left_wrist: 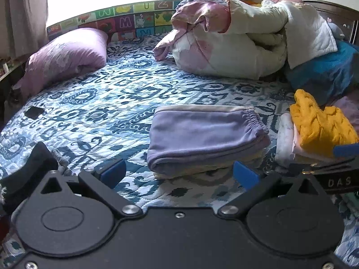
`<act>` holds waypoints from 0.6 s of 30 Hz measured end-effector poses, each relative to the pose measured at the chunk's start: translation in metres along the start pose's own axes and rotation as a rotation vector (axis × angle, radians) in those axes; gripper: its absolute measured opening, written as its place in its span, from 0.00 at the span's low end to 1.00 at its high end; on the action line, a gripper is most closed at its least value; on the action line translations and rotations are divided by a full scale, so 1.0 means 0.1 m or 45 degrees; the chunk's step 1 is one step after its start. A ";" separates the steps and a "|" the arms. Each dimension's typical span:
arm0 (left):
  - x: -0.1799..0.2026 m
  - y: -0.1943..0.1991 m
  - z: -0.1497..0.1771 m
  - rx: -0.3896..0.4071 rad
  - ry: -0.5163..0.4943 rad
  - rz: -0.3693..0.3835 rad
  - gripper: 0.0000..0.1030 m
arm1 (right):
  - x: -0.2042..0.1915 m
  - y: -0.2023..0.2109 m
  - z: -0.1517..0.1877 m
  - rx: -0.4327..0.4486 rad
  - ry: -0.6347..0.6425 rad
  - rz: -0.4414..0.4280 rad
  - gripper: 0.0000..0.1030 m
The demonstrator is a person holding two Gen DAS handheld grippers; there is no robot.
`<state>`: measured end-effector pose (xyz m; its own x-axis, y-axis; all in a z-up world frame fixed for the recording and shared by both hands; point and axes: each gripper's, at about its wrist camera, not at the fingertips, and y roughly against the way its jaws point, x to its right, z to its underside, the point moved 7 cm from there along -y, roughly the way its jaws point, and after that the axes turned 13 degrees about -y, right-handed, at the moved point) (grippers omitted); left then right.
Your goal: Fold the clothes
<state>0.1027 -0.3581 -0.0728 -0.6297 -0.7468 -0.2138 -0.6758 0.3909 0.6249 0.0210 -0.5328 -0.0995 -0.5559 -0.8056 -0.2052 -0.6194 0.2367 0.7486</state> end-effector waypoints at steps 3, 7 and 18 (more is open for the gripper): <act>-0.01 0.01 0.01 0.007 -0.006 -0.018 1.00 | -0.05 0.00 0.01 -0.003 0.016 -0.007 1.00; -0.03 0.01 0.01 0.010 0.001 -0.016 1.00 | -0.12 0.02 0.01 0.003 0.036 -0.030 1.00; -0.09 0.08 -0.01 0.030 0.021 -0.017 1.00 | -0.22 0.09 -0.02 0.019 0.068 -0.070 1.00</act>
<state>0.1032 -0.3491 -0.0651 -0.6144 -0.7608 -0.2091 -0.6929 0.3935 0.6042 0.0289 -0.5138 -0.0875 -0.4908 -0.8452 -0.2115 -0.6564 0.1991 0.7277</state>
